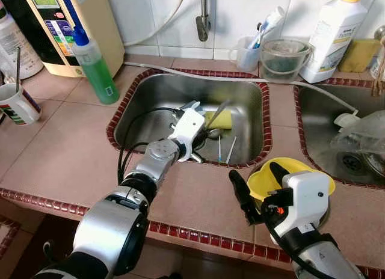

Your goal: Kitchen organization

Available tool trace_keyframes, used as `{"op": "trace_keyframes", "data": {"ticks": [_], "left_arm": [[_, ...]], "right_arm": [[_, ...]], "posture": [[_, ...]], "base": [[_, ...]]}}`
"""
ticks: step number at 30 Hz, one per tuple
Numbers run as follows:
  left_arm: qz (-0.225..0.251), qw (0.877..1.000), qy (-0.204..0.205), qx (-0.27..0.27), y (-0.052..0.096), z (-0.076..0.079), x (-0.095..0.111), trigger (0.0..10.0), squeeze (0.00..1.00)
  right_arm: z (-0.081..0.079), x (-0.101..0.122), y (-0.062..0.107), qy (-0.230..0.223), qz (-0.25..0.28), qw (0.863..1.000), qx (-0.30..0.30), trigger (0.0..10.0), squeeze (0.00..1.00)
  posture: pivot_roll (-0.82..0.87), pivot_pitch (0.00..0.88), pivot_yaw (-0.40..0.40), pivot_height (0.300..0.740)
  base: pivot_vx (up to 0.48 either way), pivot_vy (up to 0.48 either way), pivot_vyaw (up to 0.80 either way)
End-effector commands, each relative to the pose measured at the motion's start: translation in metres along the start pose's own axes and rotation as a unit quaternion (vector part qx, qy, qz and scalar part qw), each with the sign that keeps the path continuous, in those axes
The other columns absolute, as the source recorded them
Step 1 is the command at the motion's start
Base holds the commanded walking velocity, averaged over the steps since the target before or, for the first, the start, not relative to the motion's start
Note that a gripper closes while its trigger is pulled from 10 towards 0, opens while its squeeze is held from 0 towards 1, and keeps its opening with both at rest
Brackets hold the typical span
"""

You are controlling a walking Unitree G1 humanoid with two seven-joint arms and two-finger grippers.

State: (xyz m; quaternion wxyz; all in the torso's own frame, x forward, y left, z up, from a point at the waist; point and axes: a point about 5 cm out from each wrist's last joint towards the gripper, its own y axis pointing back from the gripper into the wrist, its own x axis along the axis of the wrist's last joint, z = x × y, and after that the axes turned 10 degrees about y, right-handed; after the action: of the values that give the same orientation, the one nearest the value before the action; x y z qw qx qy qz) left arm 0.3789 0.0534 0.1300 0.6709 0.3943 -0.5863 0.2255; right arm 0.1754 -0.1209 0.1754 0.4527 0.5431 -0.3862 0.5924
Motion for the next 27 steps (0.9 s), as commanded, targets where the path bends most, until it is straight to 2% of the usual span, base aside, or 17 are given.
{"op": "trace_keyframes", "data": {"ticks": [1,16,27], "left_arm": [[-0.004,1.000,0.000,0.000,0.001,-0.003,0.002,10.0,1.00],[-0.002,1.000,0.001,-0.001,0.001,-0.005,0.004,10.0,1.00],[0.057,0.998,0.026,-0.001,0.004,-0.014,0.026,10.0,1.00]], "right_arm": [[-0.003,0.004,0.002,-0.004,0.008,1.000,0.011,10.0,0.00],[-0.002,0.005,-0.002,-0.004,0.013,1.000,0.008,10.0,0.00],[0.010,0.010,-0.018,-0.002,0.050,0.998,-0.033,10.0,0.00]], "posture": [[-0.26,0.150,0.120,0.740],[-0.25,0.135,0.120,0.740],[-0.20,0.108,0.127,0.740]], "base": [[0.000,0.000,0.00],[0.000,0.000,0.00],[0.000,0.000,0.00]]}}
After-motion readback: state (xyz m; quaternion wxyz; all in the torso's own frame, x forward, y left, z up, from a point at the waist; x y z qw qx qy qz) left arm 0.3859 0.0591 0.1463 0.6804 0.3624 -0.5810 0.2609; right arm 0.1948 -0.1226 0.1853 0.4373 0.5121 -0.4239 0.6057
